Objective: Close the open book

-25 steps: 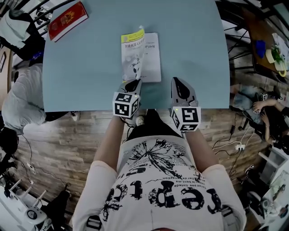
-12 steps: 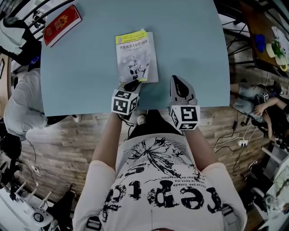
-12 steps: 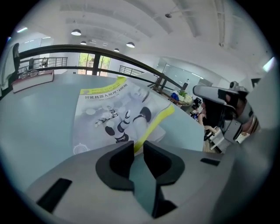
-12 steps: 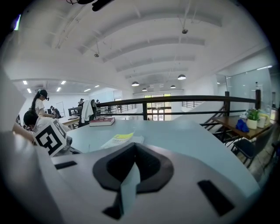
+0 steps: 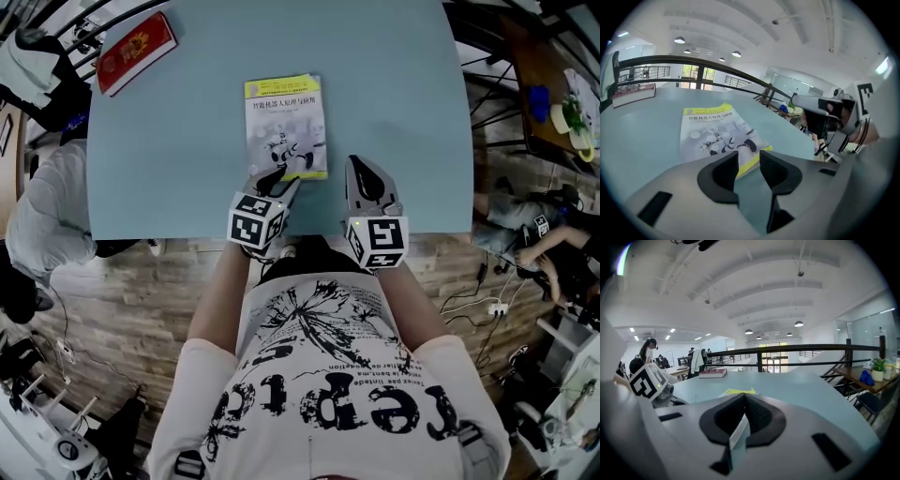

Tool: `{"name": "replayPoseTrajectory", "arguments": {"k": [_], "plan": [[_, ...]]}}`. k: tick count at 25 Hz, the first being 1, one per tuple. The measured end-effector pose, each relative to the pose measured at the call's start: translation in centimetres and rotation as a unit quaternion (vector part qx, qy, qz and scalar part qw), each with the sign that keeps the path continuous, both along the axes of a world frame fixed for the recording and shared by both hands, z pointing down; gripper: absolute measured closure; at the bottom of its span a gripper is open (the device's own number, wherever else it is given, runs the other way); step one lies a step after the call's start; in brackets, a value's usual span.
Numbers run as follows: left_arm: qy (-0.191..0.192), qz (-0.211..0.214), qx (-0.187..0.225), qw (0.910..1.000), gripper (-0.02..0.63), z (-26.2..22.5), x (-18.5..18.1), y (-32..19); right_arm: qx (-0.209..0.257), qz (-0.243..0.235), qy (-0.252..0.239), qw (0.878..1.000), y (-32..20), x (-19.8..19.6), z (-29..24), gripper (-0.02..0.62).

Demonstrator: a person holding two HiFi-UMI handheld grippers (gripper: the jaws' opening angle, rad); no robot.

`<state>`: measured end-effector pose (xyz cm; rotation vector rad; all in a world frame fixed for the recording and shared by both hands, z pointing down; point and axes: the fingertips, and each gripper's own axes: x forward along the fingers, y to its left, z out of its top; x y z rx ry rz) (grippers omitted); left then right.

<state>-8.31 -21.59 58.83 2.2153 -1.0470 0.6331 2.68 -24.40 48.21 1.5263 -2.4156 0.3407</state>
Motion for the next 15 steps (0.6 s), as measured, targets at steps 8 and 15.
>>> {"name": "replayPoseTrajectory", "arguments": {"k": [8,15], "plan": [[0.036,-0.081,0.105,0.9905,0.578,-9.6,-2.8,-3.0,0.027,-0.035,-0.002,0.999,-1.4,-1.3,-3.3,0.584],[0.033,-0.101,0.220,0.9698,0.586,-18.2,-5.9,-4.1,0.086,-0.058,0.013,0.995,-1.4,-2.6,-8.2,0.585]]}}
